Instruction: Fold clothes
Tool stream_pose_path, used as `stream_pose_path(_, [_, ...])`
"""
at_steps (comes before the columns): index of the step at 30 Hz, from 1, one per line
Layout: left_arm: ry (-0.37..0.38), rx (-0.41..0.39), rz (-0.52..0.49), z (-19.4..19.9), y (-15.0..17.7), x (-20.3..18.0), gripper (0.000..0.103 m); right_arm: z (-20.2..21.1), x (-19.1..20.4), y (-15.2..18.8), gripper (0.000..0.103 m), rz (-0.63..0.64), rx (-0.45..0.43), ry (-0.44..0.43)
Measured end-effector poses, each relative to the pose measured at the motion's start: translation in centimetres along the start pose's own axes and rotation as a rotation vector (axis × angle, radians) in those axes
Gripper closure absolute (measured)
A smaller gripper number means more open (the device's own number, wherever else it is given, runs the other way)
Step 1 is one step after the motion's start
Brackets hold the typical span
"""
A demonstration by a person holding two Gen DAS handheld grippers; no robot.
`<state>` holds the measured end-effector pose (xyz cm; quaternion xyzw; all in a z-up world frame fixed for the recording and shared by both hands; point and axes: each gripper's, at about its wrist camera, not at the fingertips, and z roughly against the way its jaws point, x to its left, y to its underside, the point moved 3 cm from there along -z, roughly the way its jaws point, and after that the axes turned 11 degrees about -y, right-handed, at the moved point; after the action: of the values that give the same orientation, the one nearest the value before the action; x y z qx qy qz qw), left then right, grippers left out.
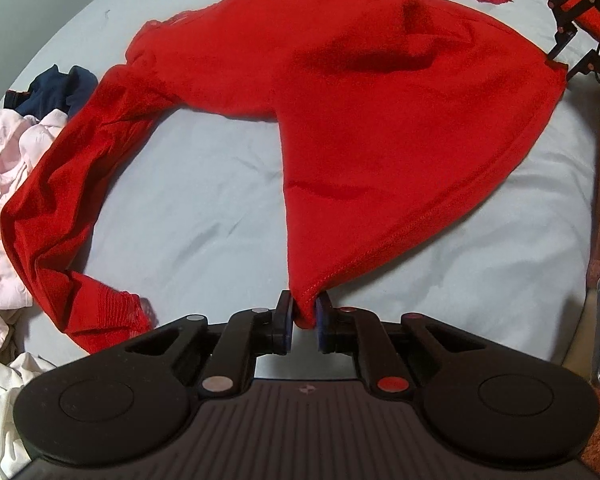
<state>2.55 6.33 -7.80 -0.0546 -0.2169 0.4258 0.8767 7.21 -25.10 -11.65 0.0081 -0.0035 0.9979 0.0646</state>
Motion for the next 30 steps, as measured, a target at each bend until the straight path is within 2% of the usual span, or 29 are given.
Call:
stream_pose_path(1, [0.001,0.001,0.001,-0.1,0.0,0.0,0.093,0.0,-0.1,0.1,0.082,-0.010,-0.006,0.001])
stream_pose_path(4, [0.002,0.011,-0.004,-0.3,0.0,-0.1,0.093,0.2,-0.1,0.4,0.093,-0.029,-0.025,0.000])
stream_pose_path(8, [-0.001,0.019,-0.015,-0.5,0.0,-0.2,0.093,0.4,-0.1,0.6,0.097,-0.053,-0.041,0.005])
stream_pose_path(15, [-0.007,0.022,-0.017,-0.5,0.1,-0.2,0.093,0.9,-0.8,0.8,0.098,-0.118,-0.071,-0.003])
stream_pose_path(23, [-0.017,0.035,-0.031,-0.6,0.1,-0.4,0.093,2.5,-4.6,2.1,0.098,-0.412,-0.227,-0.005])
stream_pose_path(27, [-0.017,0.041,-0.032,-0.7,0.2,-0.4,0.093,2.2,-5.7,3.0,0.098,-0.433,-0.244,-0.002])
stream_pose_path(29, [-0.018,0.042,-0.034,-0.7,0.2,-0.4,0.093,2.1,-5.4,3.2,0.097,-0.388,-0.250,-0.027])
stream_pose_path(30, [-0.019,0.042,-0.035,-0.8,0.2,-0.5,0.093,2.3,-4.7,2.7,0.093,-0.368,-0.253,-0.033])
